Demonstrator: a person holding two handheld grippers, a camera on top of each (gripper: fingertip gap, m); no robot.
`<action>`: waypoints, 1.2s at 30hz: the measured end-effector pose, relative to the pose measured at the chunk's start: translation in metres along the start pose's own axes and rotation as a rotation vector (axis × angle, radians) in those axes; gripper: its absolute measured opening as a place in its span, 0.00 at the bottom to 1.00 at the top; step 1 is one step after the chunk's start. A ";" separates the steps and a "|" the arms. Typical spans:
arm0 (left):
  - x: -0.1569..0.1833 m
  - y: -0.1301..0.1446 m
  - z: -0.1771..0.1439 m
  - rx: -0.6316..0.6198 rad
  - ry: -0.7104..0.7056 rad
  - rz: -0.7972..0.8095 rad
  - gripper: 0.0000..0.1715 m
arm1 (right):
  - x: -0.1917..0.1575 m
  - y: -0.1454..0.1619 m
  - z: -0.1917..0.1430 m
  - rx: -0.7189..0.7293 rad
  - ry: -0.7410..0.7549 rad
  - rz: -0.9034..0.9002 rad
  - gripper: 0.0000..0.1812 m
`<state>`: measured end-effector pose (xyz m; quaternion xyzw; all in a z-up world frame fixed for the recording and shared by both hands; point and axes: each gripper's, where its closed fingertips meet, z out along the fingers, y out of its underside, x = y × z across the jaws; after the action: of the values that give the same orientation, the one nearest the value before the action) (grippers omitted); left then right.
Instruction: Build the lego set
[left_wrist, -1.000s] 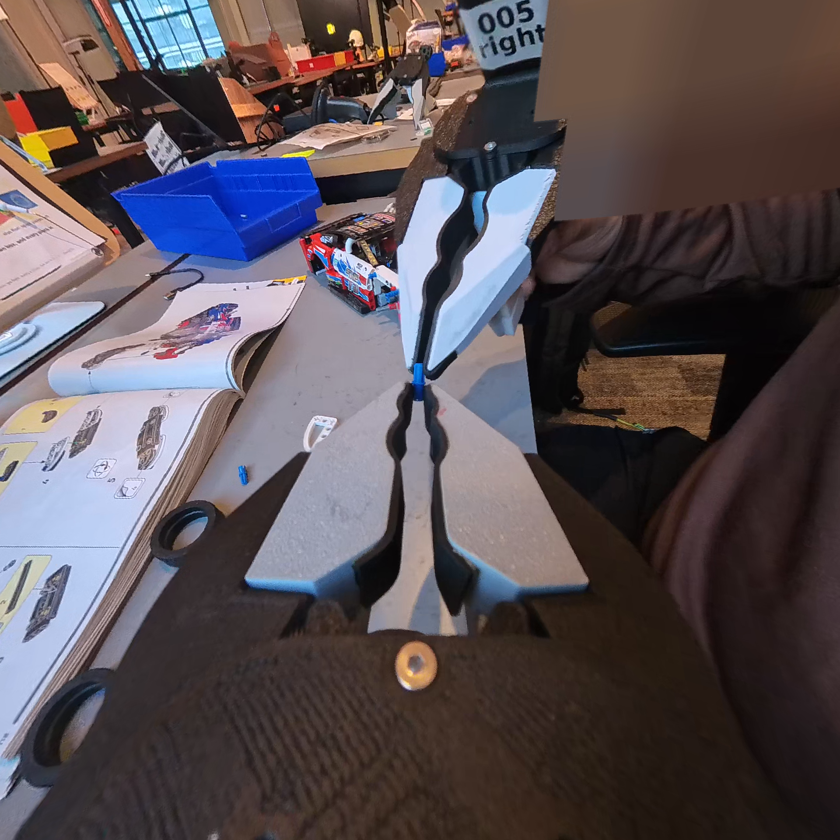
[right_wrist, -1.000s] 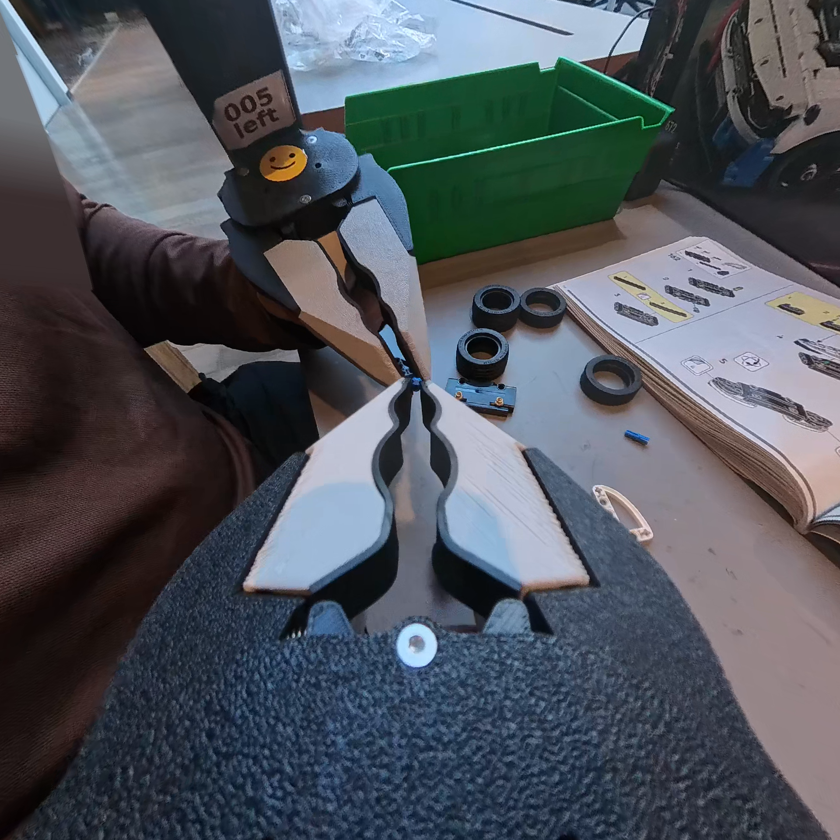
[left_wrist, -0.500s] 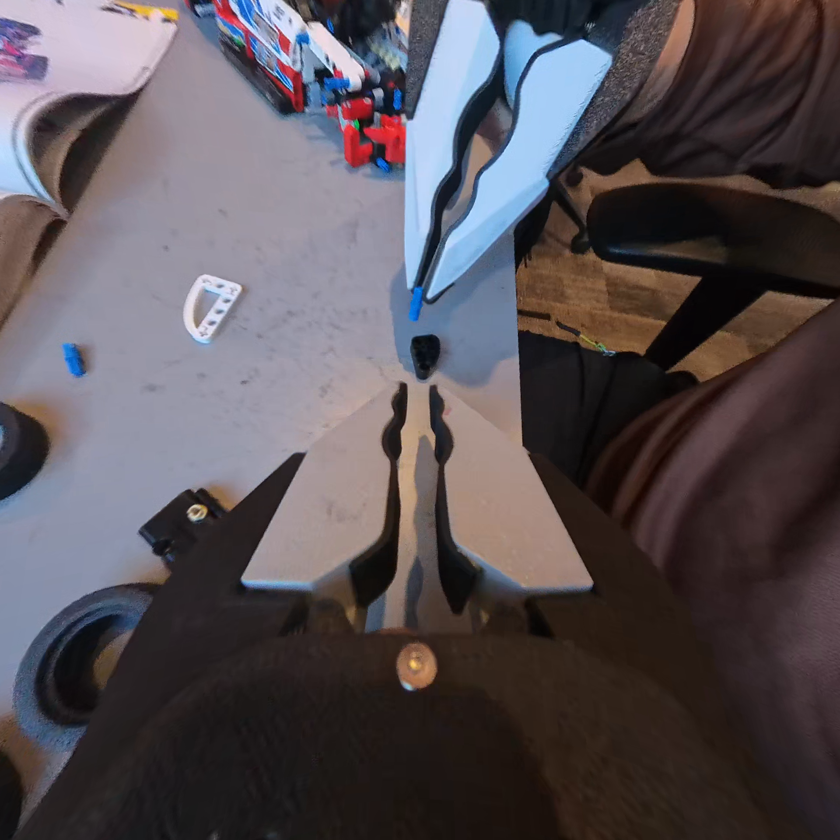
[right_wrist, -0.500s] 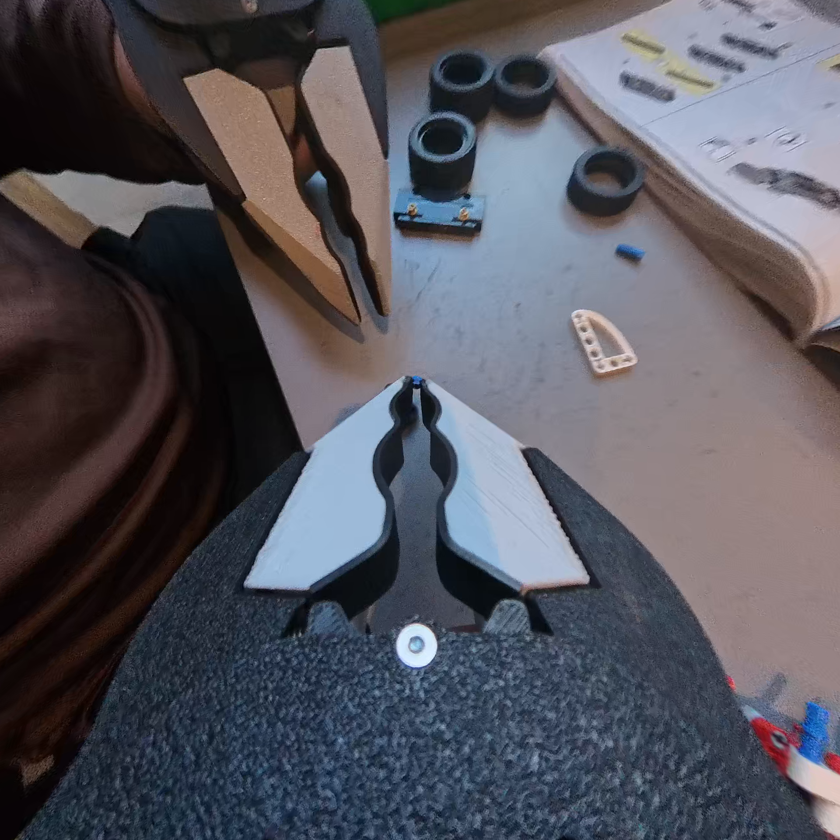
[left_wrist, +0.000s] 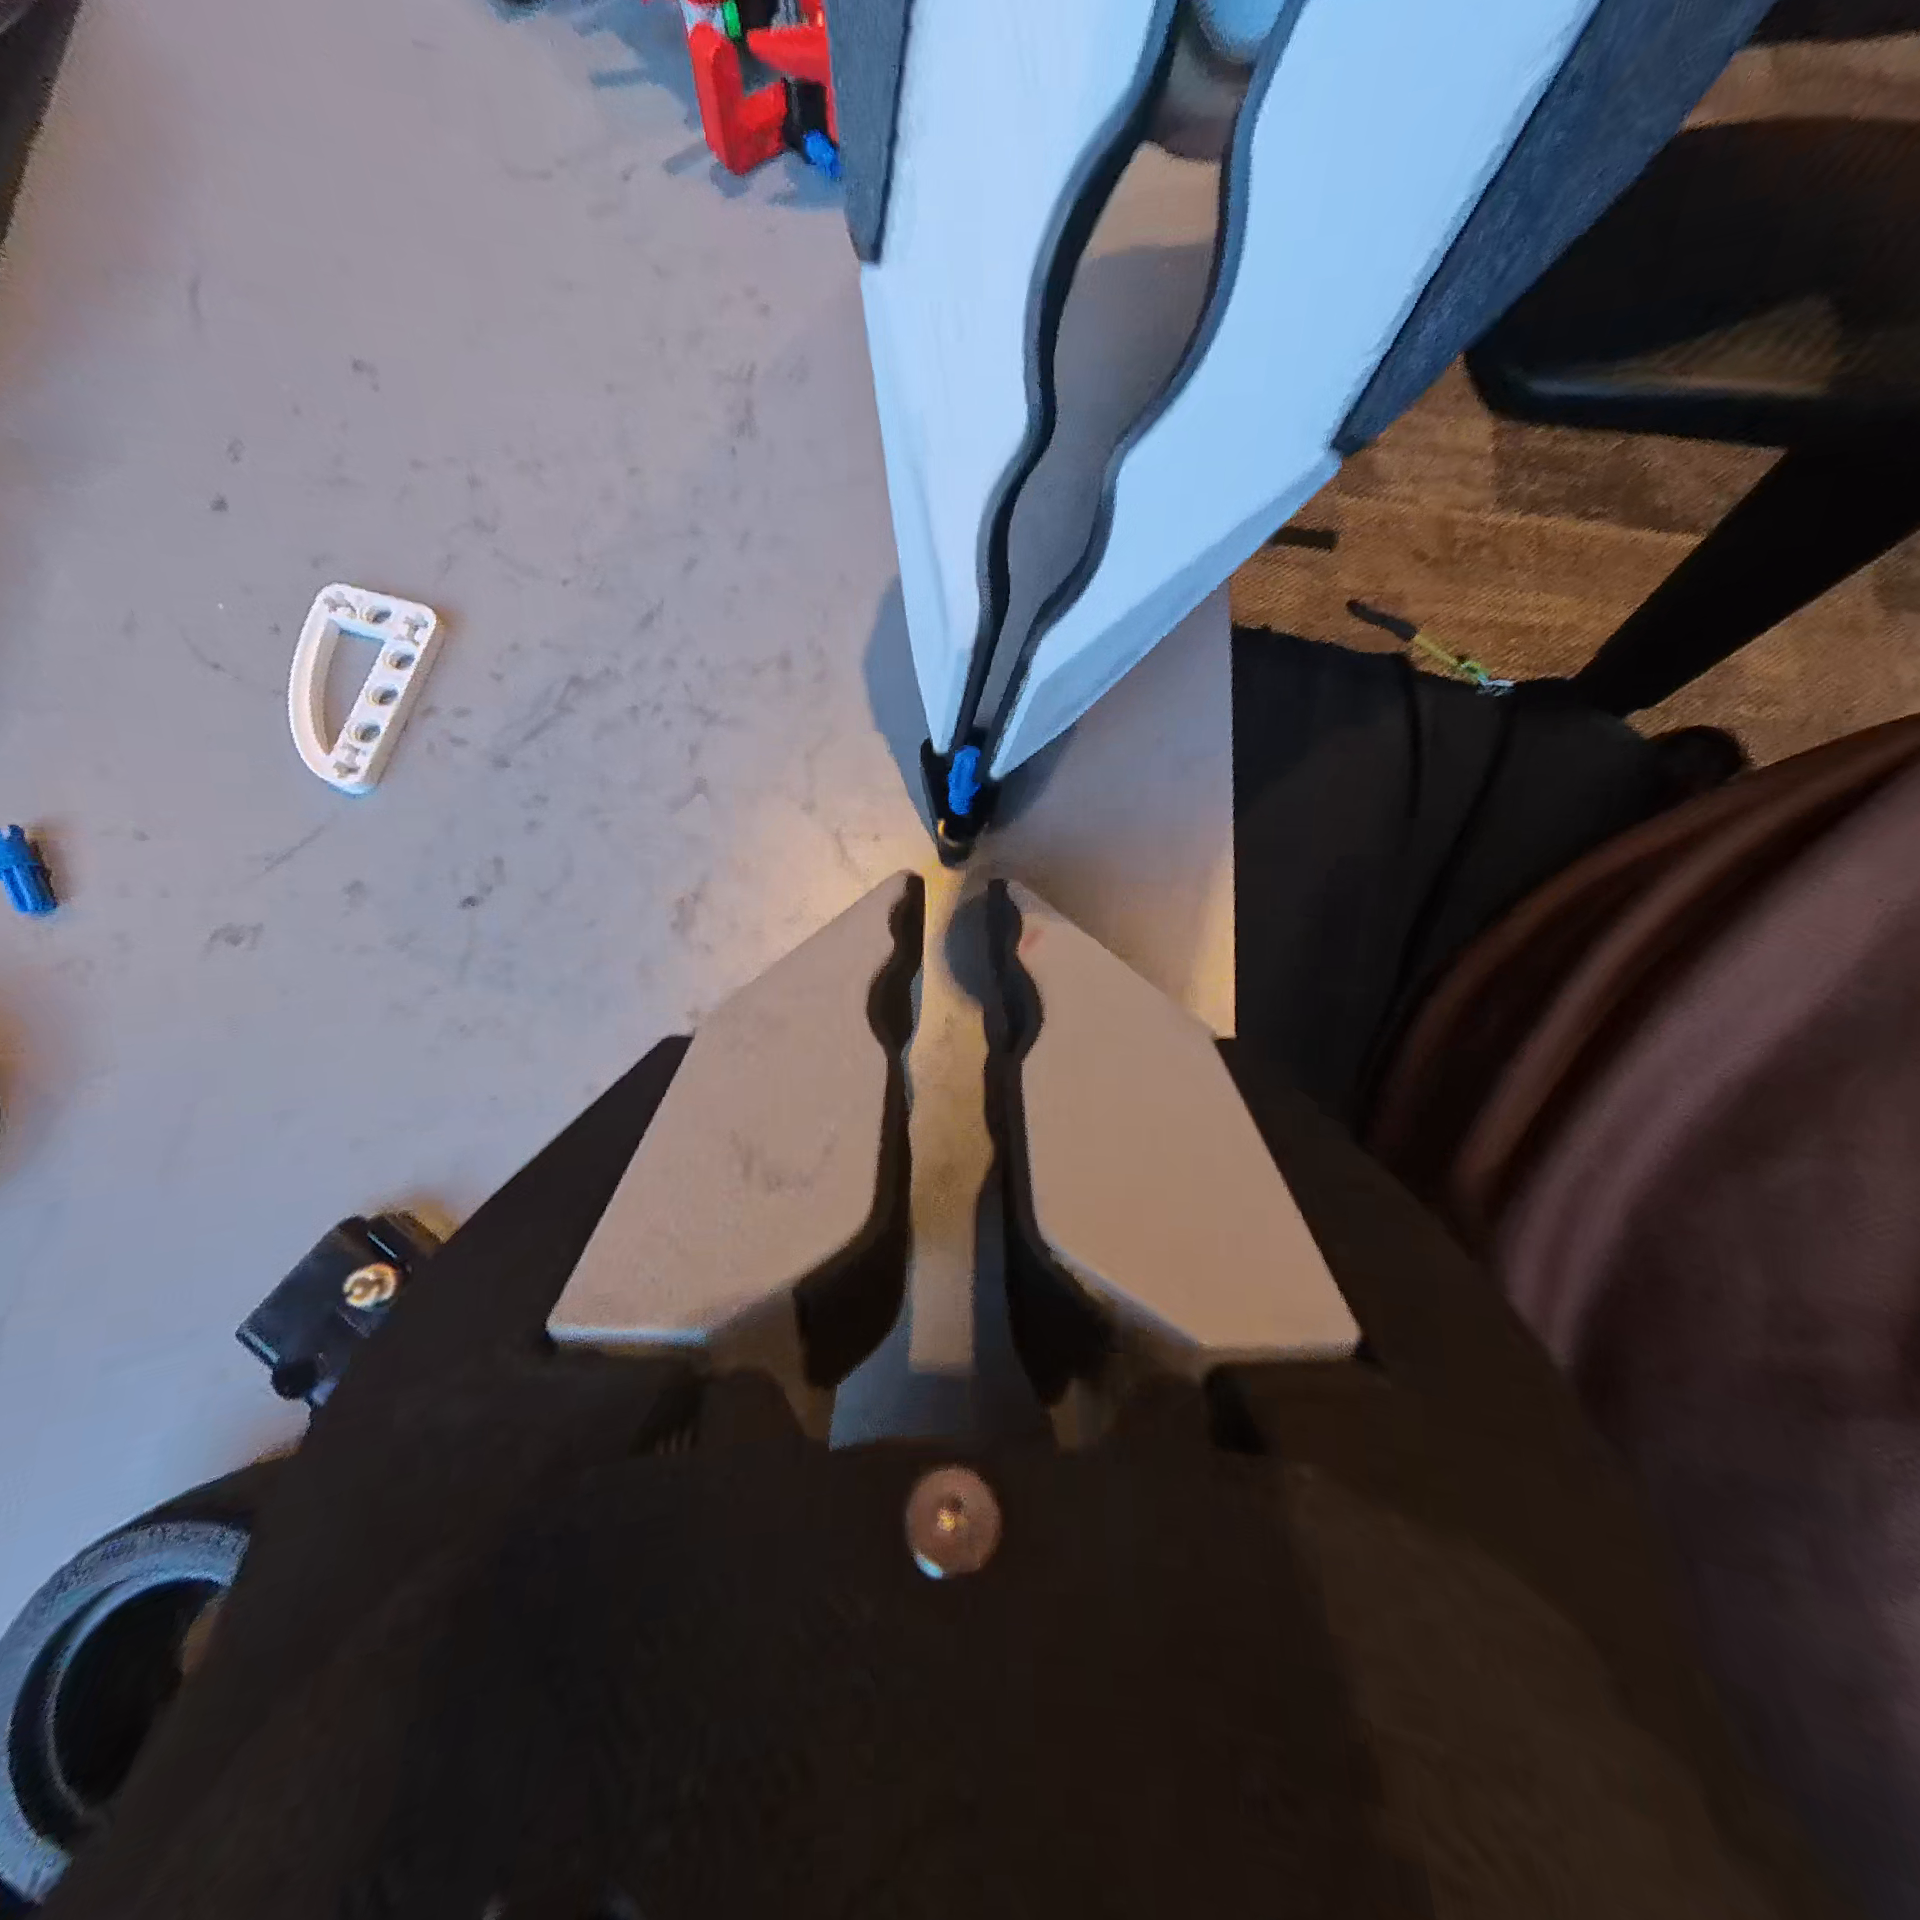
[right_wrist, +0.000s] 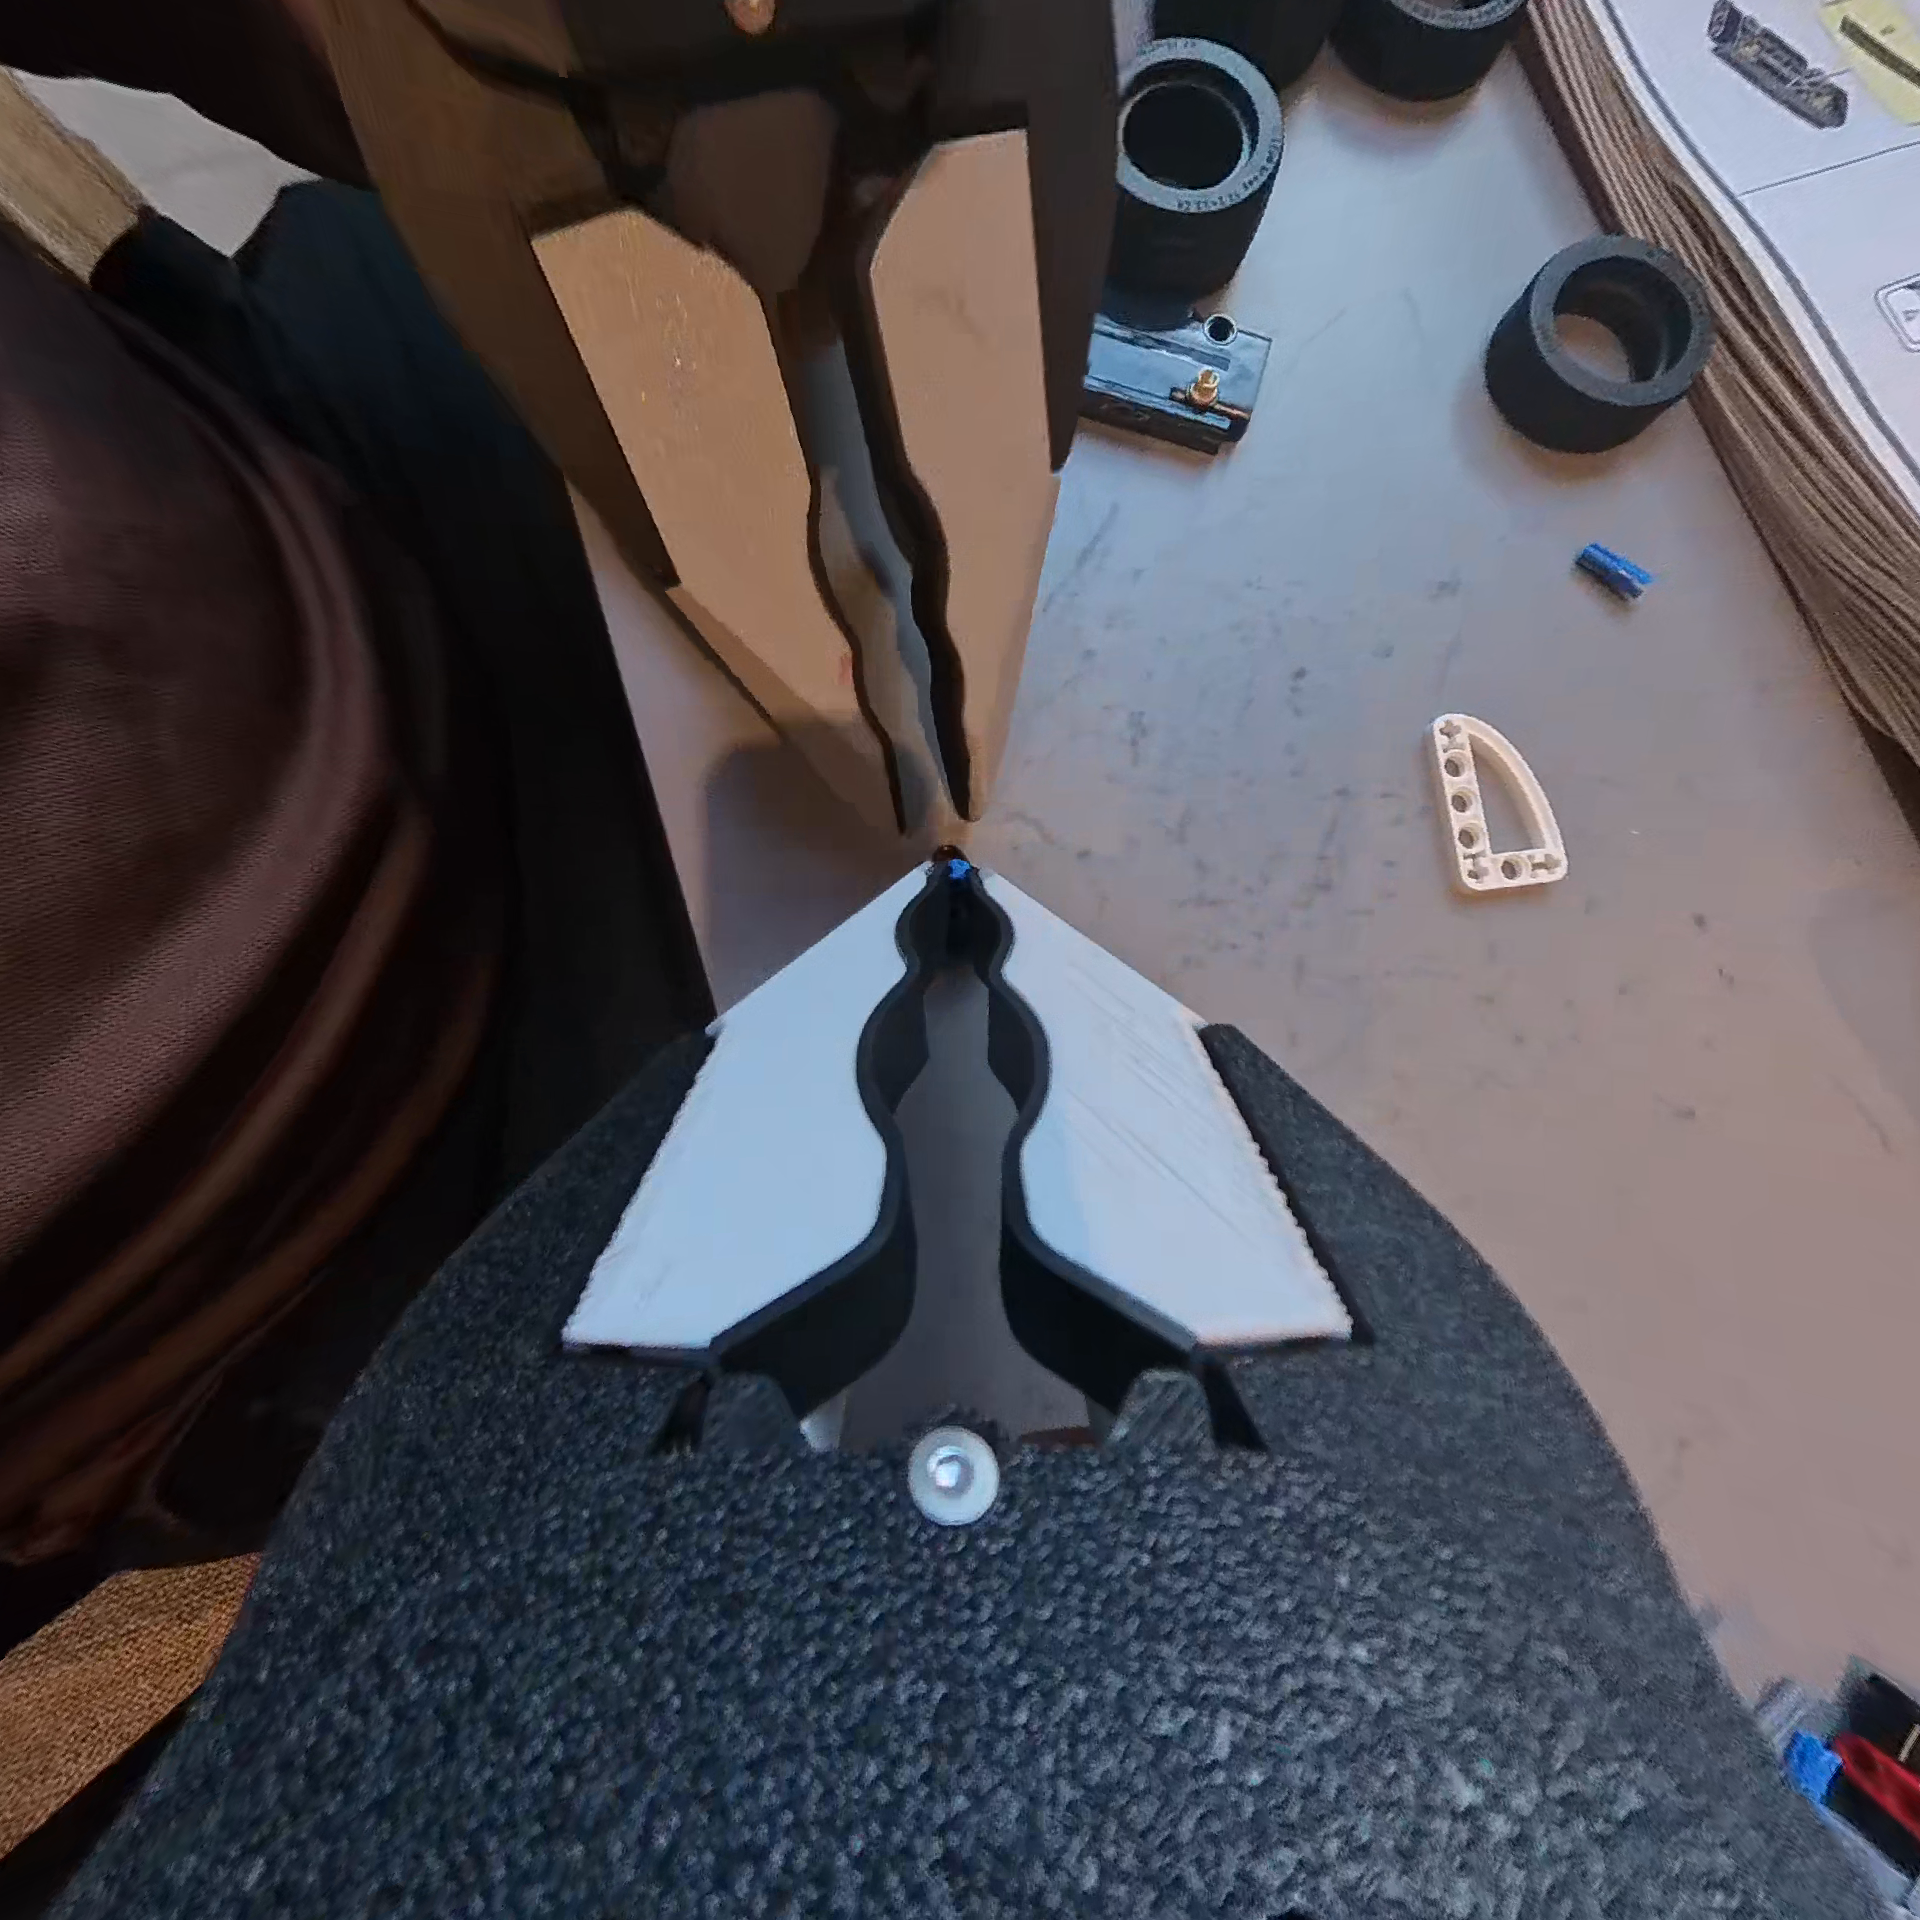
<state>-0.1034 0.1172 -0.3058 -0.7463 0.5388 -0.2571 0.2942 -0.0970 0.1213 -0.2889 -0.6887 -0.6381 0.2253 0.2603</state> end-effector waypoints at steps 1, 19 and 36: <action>0.000 0.001 0.000 -0.004 -0.014 0.010 0.06 | 0.001 -0.001 -0.001 0.009 0.007 0.004 0.01; -0.003 -0.002 -0.010 0.050 -0.032 0.010 0.05 | 0.003 -0.002 -0.004 0.012 0.015 -0.008 0.02; 0.017 -0.007 0.010 -0.023 0.070 0.043 0.06 | 0.002 0.023 -0.024 -0.022 0.073 0.081 0.02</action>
<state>-0.0872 0.1046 -0.3062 -0.7286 0.5675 -0.2704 0.2720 -0.0640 0.1206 -0.2851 -0.7247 -0.6021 0.2033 0.2665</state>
